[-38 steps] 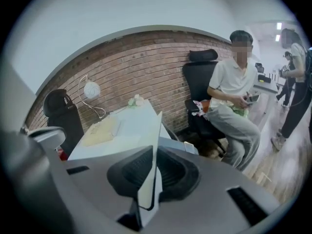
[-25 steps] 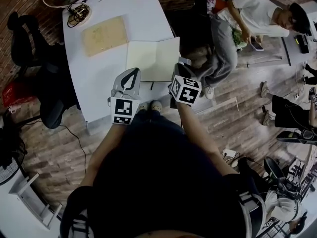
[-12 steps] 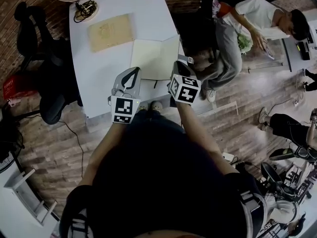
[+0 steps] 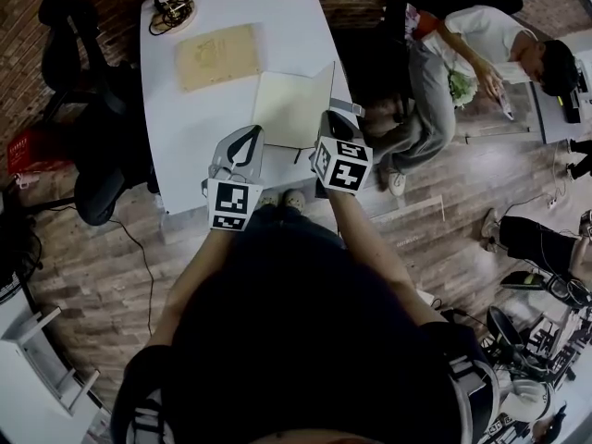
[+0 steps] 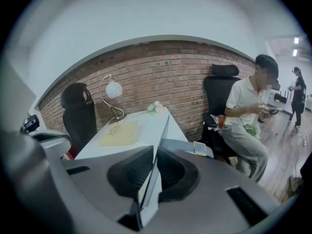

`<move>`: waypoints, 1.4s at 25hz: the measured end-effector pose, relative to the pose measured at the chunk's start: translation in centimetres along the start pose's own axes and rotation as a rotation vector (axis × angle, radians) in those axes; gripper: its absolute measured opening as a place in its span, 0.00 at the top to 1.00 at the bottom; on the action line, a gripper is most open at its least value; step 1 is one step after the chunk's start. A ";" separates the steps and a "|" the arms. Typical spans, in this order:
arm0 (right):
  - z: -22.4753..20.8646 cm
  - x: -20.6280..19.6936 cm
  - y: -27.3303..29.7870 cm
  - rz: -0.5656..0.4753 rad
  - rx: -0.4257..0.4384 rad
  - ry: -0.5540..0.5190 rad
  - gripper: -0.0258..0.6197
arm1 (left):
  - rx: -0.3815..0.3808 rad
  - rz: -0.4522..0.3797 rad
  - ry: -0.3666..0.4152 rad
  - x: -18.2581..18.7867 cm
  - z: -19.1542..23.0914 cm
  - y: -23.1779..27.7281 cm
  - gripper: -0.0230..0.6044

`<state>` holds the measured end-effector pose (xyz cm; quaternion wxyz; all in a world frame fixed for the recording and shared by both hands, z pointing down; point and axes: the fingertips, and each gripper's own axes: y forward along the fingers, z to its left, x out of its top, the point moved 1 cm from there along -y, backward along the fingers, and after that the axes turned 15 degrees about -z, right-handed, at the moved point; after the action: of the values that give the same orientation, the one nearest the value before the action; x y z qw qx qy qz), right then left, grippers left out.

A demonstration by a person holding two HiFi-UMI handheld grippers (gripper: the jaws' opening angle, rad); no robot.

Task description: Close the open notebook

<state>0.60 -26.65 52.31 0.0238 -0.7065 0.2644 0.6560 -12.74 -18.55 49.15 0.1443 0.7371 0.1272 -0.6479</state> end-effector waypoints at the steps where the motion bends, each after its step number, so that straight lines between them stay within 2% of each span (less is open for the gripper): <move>1: 0.2 0.0 0.1 -0.001 0.002 -0.002 0.91 | 0.003 0.000 0.000 0.0 0.1 -0.1 0.97; 35: 7.4 -0.4 2.8 0.027 0.110 -0.063 0.91 | 0.144 0.014 -0.012 -0.8 4.8 -4.6 0.97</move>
<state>-7.27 -26.15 52.56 0.0619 -0.6793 0.3087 0.6629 -18.95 -16.09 49.11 0.0959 0.7425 0.0743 -0.6588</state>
